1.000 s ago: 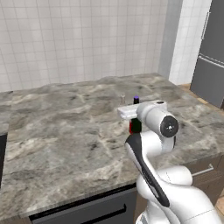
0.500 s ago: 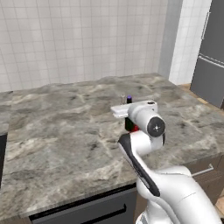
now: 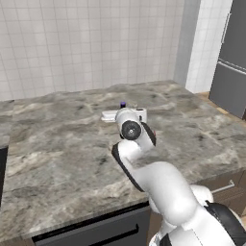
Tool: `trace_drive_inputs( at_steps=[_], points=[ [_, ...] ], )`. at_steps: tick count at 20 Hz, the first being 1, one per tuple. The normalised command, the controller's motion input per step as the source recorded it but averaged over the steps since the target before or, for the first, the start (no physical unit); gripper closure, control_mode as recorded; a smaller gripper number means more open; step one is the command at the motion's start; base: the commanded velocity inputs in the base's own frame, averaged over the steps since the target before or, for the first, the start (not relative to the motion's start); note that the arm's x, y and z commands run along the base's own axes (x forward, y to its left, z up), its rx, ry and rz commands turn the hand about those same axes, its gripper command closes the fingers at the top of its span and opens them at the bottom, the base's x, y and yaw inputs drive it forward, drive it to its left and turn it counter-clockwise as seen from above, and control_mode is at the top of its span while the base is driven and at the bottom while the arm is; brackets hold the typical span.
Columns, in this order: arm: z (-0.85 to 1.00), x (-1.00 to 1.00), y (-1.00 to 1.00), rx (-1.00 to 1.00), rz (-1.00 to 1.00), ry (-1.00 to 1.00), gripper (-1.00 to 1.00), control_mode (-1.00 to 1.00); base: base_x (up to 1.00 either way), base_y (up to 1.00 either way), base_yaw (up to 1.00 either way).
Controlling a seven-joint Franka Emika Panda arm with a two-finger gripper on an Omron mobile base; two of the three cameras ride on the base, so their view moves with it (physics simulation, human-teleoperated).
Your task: Open the cabinet directly in front. Then move the beer and the mug to the dining counter with the candle on it.
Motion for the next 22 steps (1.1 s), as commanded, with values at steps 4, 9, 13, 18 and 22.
trace_drive_inputs(
  at_steps=[4, 9, 13, 18, 22],
  points=[
    [-0.06, 0.1, 0.11, 0.01, -0.04, 0.01, 1.0, -1.0, 0.0, 0.0, 0.0],
    [-0.23, 0.01, 0.0, 0.0, 0.0, 0.0, 1.0, -1.0, 0.0, 0.0, 0.0],
    [-0.16, 0.0, -0.01, 0.0, 0.0, 0.0, 1.0, -1.0, 0.0, 0.0, 0.0],
    [0.0, 0.2, -0.05, 0.0, 0.0, 0.0, 1.0, -1.0, 0.0, 0.0, 0.0],
    [0.0, 0.58, -0.08, 0.0, 0.0, 0.01, 1.0, -1.0, 0.0, 0.0, 0.0]
  ],
)
